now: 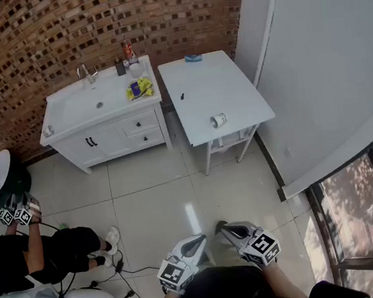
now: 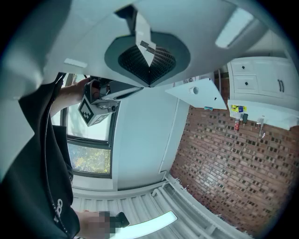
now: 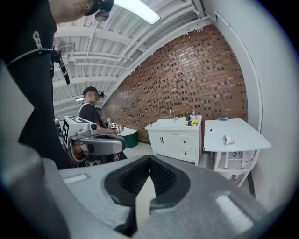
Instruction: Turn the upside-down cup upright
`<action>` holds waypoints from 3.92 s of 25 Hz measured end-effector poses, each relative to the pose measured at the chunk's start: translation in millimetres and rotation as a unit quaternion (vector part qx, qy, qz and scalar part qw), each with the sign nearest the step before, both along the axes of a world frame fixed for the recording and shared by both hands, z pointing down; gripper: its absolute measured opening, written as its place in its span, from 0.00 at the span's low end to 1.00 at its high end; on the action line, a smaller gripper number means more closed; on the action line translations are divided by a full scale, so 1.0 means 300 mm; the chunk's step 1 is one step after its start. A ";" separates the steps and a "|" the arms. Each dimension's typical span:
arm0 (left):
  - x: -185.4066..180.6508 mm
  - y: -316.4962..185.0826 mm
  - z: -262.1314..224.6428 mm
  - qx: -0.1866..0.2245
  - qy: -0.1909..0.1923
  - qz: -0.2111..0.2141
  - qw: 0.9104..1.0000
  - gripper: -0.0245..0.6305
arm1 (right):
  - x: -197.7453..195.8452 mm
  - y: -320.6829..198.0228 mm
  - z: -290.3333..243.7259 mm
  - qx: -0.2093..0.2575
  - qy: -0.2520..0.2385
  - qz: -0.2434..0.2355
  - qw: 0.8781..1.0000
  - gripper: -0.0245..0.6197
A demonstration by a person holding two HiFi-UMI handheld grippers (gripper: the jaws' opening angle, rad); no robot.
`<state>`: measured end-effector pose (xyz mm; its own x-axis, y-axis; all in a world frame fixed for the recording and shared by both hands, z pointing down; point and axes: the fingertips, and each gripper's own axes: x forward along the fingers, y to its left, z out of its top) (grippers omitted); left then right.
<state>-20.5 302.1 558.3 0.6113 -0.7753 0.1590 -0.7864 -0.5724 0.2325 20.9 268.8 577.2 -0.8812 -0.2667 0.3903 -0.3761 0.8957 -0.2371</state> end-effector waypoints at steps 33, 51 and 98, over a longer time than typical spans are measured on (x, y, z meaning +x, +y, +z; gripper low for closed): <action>0.004 -0.752 -0.001 -0.027 -0.022 -0.064 0.997 0.06 | 0.045 -0.913 0.032 0.029 0.022 0.002 0.999 0.03; -0.332 -1.323 -0.042 0.003 -0.002 0.003 1.000 0.06 | -0.177 -1.424 0.153 0.046 0.166 0.089 0.981 0.03; -0.506 -1.654 0.038 -0.075 -0.050 0.013 0.996 0.06 | -0.068 -2.001 0.841 -0.064 0.312 0.169 0.933 0.68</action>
<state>-172.3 -194.0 569.7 0.6062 -0.7223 0.3329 -0.7952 -0.5581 0.2370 0.4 -331.5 829.5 -0.3455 -0.4043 0.8469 -0.7330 0.6798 0.0256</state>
